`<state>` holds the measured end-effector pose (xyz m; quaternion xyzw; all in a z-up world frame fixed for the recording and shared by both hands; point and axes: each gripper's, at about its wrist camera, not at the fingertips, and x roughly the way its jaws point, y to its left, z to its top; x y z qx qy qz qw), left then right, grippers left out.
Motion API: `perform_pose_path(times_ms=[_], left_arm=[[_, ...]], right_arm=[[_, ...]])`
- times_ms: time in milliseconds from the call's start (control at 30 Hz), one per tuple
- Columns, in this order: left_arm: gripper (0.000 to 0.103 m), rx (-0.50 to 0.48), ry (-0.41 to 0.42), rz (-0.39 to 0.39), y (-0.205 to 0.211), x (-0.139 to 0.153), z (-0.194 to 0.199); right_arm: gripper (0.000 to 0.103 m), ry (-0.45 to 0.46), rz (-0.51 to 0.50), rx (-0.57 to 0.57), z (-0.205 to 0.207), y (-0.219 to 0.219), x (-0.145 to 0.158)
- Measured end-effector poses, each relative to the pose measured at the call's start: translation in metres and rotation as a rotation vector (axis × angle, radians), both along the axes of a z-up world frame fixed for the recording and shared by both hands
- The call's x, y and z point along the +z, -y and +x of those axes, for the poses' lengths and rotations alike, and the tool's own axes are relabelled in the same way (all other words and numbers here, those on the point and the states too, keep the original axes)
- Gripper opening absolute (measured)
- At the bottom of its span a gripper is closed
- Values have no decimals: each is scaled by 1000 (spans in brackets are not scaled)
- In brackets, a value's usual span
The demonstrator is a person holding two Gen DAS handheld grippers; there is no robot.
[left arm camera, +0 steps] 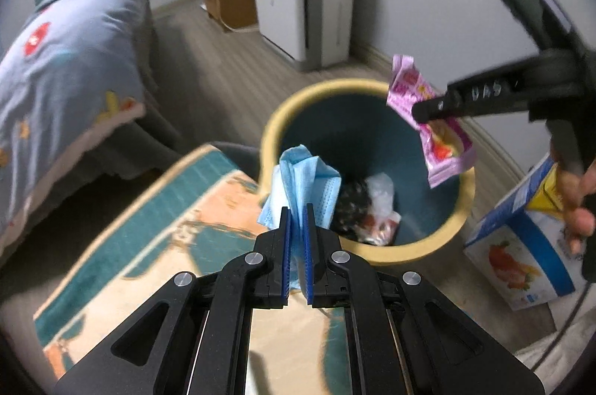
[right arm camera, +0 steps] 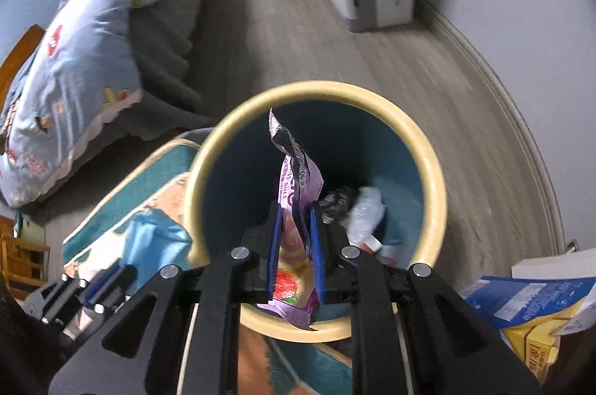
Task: Collect trash
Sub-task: 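Carry the mask and pink wrapper over the trash bin, then open both tools to drop the mask and pink wrapper into the bin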
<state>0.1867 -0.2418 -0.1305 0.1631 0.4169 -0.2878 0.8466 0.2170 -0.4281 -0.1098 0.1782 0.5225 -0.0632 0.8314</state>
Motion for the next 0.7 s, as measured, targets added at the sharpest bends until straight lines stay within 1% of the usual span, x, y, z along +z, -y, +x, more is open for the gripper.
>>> perform_pose_path(times_ms=[100, 200, 233, 300, 333, 367, 400, 433, 467, 500, 567, 667, 700], left_arm=[[7, -22, -12, 17, 16, -13, -2], [7, -39, -9, -4, 25, -17, -3], [8, -41, 0, -9, 28, -16, -4], [15, -40, 7, -11, 30, -15, -4], [24, -37, 8, -12, 30, -14, -3], [39, -32, 11, -13, 30, -13, -3], [46, -23, 20, -18, 27, -11, -3], [57, -19, 26, -24, 26, -10, -3], [62, -13, 32, -26, 24, -9, -3], [64, -8, 35, -25, 22, -8, -3], [74, 12, 40, -21, 14, -1, -2], [82, 40, 52, -28, -4, 14, -4], [83, 53, 56, -24, -12, 20, -6]], right_arm=[[15, -10, 0, -14, 0, 6, -4], [17, 6, -2, -25, -1, 10, -3], [20, 12, -5, -27, -2, 11, -2], [31, 22, -19, -31, -3, 12, 1], [42, 25, -23, -34, -1, 12, 2], [53, 28, -30, -38, -1, 12, 3], [58, 31, -40, -45, -2, 13, 4], [63, 32, -43, -49, -1, 13, 4], [67, 33, -41, -53, -1, 13, 4], [69, 32, -37, -57, -1, 13, 4], [82, 33, -34, -55, 0, 11, 4], [92, 44, -41, -46, 2, 6, 8], [93, 49, -37, -37, 3, 2, 10]])
